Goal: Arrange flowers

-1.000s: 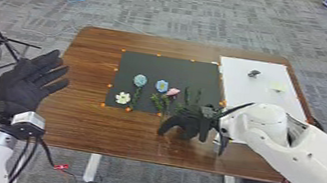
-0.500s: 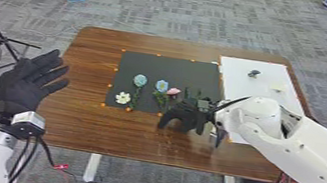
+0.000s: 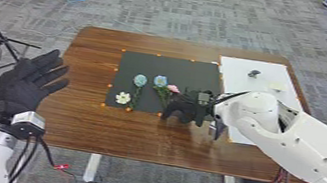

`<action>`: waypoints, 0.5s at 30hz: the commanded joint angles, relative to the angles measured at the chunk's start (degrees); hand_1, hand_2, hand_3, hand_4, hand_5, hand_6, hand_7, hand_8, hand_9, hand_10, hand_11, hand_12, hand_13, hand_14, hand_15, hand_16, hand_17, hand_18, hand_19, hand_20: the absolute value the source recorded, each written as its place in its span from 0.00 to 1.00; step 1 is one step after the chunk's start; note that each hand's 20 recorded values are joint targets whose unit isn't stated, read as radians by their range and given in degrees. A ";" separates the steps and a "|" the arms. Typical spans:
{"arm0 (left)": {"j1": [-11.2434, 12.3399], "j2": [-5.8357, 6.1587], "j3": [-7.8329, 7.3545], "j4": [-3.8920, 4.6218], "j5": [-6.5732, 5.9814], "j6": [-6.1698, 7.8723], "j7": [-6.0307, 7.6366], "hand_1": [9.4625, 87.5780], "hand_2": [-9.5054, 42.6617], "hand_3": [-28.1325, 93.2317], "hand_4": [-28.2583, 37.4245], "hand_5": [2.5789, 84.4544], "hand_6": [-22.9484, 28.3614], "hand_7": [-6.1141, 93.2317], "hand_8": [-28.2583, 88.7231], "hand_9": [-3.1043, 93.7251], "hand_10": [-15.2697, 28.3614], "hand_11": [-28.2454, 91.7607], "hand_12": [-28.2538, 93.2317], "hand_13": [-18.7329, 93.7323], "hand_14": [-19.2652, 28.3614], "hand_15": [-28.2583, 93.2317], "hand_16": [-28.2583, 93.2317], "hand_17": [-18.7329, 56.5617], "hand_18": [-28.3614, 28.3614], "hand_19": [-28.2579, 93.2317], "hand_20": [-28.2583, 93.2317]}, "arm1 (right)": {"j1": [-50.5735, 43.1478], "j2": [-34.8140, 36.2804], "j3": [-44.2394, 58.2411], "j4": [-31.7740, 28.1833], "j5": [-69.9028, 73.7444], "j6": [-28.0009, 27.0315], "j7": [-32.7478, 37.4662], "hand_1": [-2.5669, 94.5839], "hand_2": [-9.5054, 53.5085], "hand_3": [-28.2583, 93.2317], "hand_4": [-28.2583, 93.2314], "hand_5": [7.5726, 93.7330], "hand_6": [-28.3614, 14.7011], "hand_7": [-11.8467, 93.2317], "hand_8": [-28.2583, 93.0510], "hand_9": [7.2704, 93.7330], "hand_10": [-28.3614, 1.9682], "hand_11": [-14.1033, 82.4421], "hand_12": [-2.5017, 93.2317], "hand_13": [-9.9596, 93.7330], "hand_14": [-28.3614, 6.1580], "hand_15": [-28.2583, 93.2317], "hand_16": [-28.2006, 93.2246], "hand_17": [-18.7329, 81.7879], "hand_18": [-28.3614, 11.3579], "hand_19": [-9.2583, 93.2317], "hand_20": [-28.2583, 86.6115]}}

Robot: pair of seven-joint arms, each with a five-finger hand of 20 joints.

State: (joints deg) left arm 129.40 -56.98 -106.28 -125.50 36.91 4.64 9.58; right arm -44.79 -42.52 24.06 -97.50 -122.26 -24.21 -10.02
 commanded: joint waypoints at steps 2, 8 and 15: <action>0.39 -0.48 -0.10 -0.18 -0.34 -0.05 -0.10 0.13 0.10 0.83 0.00 0.39 0.53 0.26 0.16 0.31 0.62 0.41 0.38 0.36 0.68 0.46 0.26 0.11 0.89 0.60 0.33 | -3.15 1.13 3.20 0.92 -3.01 -4.15 -0.62 0.37 0.19 0.97 0.06 0.38 0.75 0.29 0.11 0.82 0.58 0.76 0.32 0.82 0.58 0.94 0.52 0.55 0.15 0.95 0.66; 0.10 -0.49 0.01 0.00 -0.35 0.10 -0.08 0.13 0.10 0.83 0.00 0.39 0.53 0.26 0.16 0.31 0.61 0.41 0.38 0.36 0.68 0.46 0.26 0.11 0.89 0.60 0.33 | -6.26 1.85 8.16 -1.90 -3.17 -4.64 -3.54 0.33 0.00 0.91 0.00 0.37 0.74 0.28 0.12 0.80 0.58 0.76 0.32 0.81 0.58 0.94 0.53 0.54 0.16 0.95 0.66; 0.18 -0.56 0.03 -0.03 -0.34 0.07 0.03 0.13 0.10 0.83 0.00 0.39 0.53 0.26 0.16 0.31 0.62 0.41 0.38 0.36 0.68 0.46 0.26 0.11 0.89 0.60 0.33 | -9.45 2.86 12.11 -5.15 -0.55 -4.19 -7.07 0.32 0.00 0.86 0.00 0.37 0.74 0.28 0.12 0.80 0.58 0.75 0.32 0.81 0.58 0.94 0.52 0.54 0.16 0.94 0.66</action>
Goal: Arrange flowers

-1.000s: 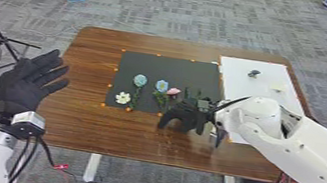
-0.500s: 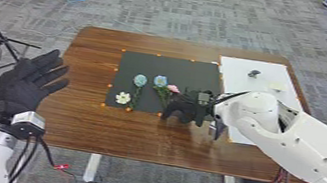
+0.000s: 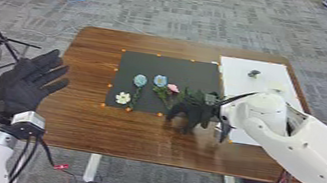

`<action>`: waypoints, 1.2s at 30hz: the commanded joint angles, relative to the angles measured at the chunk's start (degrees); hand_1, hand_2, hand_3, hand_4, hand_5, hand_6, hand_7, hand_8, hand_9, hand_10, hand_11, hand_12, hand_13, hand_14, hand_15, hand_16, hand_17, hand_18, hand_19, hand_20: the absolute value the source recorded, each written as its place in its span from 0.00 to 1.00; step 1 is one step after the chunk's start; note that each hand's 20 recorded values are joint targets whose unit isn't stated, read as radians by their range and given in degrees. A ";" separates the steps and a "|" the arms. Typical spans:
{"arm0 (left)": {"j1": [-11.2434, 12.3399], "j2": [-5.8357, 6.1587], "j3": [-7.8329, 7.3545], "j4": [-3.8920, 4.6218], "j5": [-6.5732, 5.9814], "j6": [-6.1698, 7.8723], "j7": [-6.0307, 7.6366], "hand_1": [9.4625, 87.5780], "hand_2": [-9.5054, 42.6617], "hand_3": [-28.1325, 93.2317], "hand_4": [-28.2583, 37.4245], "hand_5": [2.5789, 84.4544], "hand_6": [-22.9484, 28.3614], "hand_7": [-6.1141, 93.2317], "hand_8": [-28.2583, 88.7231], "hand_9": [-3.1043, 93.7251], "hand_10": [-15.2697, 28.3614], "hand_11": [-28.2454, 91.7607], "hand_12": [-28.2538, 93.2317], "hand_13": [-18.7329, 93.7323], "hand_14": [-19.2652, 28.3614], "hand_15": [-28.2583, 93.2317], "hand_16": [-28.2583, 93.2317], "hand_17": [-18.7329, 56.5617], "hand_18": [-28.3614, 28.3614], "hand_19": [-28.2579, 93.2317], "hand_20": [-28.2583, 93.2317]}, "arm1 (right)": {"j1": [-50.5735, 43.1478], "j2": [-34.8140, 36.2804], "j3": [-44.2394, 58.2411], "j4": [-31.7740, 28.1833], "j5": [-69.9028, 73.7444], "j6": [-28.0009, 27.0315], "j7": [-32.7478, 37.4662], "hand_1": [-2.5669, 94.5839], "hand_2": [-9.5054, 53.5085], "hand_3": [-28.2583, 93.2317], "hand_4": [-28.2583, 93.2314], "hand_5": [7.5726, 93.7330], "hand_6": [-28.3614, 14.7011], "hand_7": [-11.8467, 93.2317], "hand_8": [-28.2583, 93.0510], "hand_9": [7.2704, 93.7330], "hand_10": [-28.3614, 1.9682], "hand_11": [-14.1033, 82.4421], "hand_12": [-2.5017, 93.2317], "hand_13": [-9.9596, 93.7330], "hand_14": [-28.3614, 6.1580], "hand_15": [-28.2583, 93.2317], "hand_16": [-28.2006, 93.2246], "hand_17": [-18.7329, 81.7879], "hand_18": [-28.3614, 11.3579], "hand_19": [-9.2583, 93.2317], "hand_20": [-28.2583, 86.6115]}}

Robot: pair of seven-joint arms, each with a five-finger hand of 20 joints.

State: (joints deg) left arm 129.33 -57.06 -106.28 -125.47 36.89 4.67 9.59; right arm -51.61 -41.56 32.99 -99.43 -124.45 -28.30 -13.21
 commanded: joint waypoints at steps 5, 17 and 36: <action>0.25 -0.52 0.05 -0.05 -0.32 -0.02 -0.07 0.13 0.10 0.83 0.00 0.39 0.53 0.26 0.16 0.31 0.62 0.41 0.38 0.36 0.68 0.46 0.26 0.11 0.89 0.60 0.33 | -3.48 1.95 4.09 -5.14 1.27 0.52 -5.88 0.32 0.00 0.86 0.00 0.37 0.75 0.28 0.12 0.80 0.57 0.75 0.32 0.81 0.57 0.94 0.52 0.53 0.16 0.94 0.66; 0.93 -0.82 -0.24 -0.24 -0.30 0.25 0.18 0.13 0.10 0.83 0.00 0.39 0.53 0.26 0.16 0.31 0.61 0.41 0.38 0.36 0.69 0.46 0.26 0.12 0.89 0.59 0.33 | -9.41 9.18 13.98 -4.98 6.40 31.68 23.24 0.31 0.00 0.87 0.00 0.45 0.70 0.28 0.13 0.78 0.58 0.74 0.31 0.80 0.58 0.94 0.52 0.53 0.17 0.93 0.66; 1.32 -1.01 -0.09 -0.50 -0.35 0.32 0.34 0.13 0.10 0.83 0.00 0.39 0.53 0.26 0.16 0.31 0.62 0.41 0.38 0.36 0.69 0.46 0.26 0.11 0.89 0.60 0.33 | 7.68 4.65 -10.66 23.19 -1.45 34.22 51.79 0.36 0.00 0.80 0.00 0.19 0.44 0.17 0.19 0.23 0.39 0.22 0.21 0.61 0.45 0.97 0.47 0.42 0.18 0.84 0.64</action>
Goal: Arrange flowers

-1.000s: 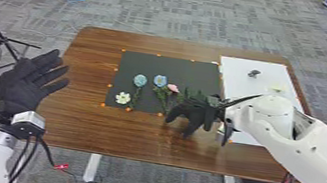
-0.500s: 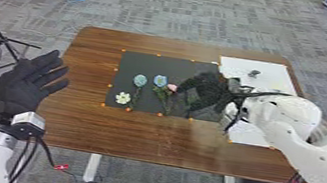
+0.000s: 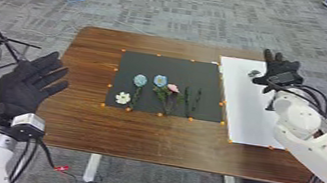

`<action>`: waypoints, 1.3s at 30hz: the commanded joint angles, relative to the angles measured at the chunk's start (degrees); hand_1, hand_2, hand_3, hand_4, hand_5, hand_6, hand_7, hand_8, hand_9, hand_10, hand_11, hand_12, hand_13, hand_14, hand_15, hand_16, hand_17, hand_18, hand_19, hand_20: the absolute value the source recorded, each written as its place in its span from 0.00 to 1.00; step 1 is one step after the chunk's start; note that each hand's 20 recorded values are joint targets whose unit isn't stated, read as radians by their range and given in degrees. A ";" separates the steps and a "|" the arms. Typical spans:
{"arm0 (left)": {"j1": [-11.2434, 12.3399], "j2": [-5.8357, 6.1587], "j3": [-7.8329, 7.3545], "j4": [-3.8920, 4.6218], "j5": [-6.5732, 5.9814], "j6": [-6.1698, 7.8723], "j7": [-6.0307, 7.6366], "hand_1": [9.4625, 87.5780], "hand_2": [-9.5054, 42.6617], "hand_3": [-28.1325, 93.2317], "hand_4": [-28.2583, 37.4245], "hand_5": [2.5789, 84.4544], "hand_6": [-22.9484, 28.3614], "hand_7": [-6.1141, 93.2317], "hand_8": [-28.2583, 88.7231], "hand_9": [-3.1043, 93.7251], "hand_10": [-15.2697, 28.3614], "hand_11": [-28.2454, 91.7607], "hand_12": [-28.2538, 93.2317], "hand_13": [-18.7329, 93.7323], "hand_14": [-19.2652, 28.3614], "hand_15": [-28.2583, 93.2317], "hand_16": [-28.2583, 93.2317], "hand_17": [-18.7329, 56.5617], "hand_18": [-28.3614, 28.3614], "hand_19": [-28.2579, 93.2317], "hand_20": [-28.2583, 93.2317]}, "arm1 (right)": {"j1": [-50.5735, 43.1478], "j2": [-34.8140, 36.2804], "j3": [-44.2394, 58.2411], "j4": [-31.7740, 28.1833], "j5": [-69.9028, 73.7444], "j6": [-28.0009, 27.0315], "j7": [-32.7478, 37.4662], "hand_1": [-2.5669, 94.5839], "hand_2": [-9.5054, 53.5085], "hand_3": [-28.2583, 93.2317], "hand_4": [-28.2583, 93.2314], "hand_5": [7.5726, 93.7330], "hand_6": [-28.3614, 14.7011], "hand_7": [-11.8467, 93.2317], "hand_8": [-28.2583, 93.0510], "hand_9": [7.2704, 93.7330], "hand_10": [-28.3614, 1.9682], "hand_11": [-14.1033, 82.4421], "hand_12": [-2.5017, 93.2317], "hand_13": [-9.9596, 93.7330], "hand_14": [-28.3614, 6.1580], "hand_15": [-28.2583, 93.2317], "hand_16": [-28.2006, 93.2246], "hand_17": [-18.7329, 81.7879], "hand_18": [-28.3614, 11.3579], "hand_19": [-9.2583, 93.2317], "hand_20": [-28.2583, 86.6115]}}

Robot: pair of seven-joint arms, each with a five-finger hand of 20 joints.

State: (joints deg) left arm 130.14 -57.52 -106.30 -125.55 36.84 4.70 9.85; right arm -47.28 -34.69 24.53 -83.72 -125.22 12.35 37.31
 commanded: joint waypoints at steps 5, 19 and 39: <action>0.19 -0.41 0.03 -0.22 -0.28 0.16 -0.07 0.13 0.10 0.83 0.00 0.39 0.53 0.26 0.16 0.31 0.62 0.41 0.38 0.36 0.69 0.46 0.26 0.11 0.89 0.60 0.33 | 3.88 -3.87 -1.84 11.38 2.27 -11.71 -1.61 0.36 0.00 0.80 0.00 0.21 0.46 0.18 0.19 0.24 0.47 0.22 0.20 0.61 0.44 0.97 0.47 0.42 0.17 0.84 0.64; -0.40 0.05 0.38 0.04 -0.25 -0.24 -0.47 0.13 0.09 0.83 0.00 0.39 0.53 0.26 0.16 0.31 0.62 0.41 0.38 0.36 0.69 0.46 0.26 0.11 0.89 0.60 0.33 | 6.21 -6.96 -7.90 16.30 -0.84 -4.94 -0.53 0.44 0.00 0.92 0.00 0.53 0.67 0.46 0.19 0.61 0.65 0.44 0.34 0.77 0.69 0.92 0.51 0.53 0.20 0.90 0.66; -0.80 0.23 0.67 0.17 -0.24 -0.57 -1.04 0.13 0.10 0.83 0.00 0.39 0.53 0.26 0.16 0.31 0.62 0.41 0.38 0.36 0.68 0.46 0.26 0.11 0.89 0.60 0.33 | 7.26 -11.70 -7.75 -1.54 3.01 11.46 -22.05 0.59 0.00 0.89 0.00 0.77 0.73 0.55 0.22 0.89 0.78 0.43 0.48 0.83 0.71 0.94 0.53 0.57 0.24 0.93 0.67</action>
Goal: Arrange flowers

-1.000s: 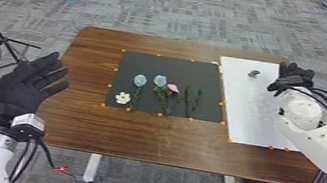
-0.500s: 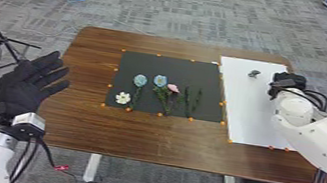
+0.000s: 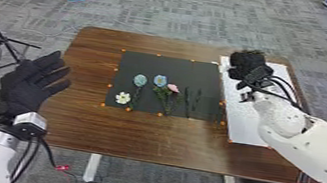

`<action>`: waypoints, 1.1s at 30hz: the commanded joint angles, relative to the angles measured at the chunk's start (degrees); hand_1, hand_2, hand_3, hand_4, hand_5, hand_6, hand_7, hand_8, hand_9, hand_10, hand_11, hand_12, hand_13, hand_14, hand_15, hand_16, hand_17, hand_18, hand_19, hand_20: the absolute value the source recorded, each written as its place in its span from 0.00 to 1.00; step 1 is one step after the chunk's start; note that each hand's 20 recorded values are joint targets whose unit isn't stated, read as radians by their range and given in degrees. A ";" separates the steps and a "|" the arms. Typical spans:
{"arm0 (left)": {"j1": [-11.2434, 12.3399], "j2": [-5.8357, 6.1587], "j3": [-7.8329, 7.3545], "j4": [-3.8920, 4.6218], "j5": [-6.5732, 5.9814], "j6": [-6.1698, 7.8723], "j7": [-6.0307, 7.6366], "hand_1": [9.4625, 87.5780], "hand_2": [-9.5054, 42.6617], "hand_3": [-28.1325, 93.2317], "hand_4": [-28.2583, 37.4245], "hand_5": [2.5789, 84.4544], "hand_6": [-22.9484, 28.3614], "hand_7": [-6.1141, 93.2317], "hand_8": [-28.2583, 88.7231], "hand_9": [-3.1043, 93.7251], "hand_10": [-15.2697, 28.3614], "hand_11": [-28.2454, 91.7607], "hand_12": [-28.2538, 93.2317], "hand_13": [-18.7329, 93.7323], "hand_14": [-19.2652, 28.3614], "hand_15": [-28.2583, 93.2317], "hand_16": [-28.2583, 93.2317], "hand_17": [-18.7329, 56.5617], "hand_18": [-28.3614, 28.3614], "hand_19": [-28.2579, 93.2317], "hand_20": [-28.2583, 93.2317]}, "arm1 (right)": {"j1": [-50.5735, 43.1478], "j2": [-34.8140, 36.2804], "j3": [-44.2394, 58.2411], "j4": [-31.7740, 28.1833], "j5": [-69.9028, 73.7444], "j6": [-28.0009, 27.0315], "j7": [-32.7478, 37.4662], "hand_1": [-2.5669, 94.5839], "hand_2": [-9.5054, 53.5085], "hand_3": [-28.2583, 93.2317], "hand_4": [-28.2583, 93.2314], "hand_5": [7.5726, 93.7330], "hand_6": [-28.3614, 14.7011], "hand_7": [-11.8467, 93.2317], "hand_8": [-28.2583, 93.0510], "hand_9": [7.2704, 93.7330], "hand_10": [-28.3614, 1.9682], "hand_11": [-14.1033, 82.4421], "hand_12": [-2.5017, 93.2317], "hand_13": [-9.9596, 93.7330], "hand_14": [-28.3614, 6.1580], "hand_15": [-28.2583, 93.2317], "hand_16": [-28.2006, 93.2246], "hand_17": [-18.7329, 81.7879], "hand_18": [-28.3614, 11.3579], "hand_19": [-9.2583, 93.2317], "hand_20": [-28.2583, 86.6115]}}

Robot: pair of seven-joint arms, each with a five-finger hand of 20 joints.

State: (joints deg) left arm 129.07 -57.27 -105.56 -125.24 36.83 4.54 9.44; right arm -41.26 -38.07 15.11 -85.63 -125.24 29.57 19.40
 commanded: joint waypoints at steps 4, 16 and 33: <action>0.30 -0.01 -0.16 -0.09 -0.25 -0.40 -0.54 0.13 0.10 0.83 0.00 0.39 0.53 0.26 0.16 0.31 0.62 0.41 0.38 0.36 0.69 0.46 0.26 0.11 0.89 0.60 0.33 | 2.17 -9.67 0.02 1.88 3.01 -6.87 -4.11 0.60 0.00 0.88 0.00 0.77 0.73 0.55 0.21 0.89 0.78 0.42 0.49 0.83 0.70 0.94 0.53 0.56 0.25 0.92 0.68; 0.17 -0.01 -0.01 -0.02 -0.26 -0.39 -0.49 0.13 0.10 0.83 0.00 0.39 0.53 0.26 0.16 0.31 0.62 0.41 0.38 0.36 0.68 0.46 0.26 0.12 0.89 0.60 0.33 | 5.85 -12.61 -8.01 6.46 0.88 -6.90 -3.57 0.60 0.00 0.87 0.00 0.81 0.75 0.50 0.20 0.93 0.78 0.35 0.48 0.84 0.70 0.95 0.53 0.56 0.25 0.92 0.68; 0.05 -0.03 0.22 0.03 -0.29 -0.27 -0.41 0.13 0.10 0.83 0.00 0.39 0.53 0.26 0.16 0.31 0.62 0.41 0.38 0.36 0.69 0.46 0.26 0.12 0.89 0.60 0.33 | 8.57 -16.67 -14.63 13.19 -4.28 -2.51 -2.19 0.63 0.00 0.81 0.00 0.78 0.78 0.52 0.20 0.93 0.79 0.29 0.49 0.83 0.70 0.94 0.53 0.55 0.27 0.90 0.69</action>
State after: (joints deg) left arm 128.95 -57.21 -105.41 -125.20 36.82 4.54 9.27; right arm -34.47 -54.36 1.82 -72.17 -127.93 26.72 17.10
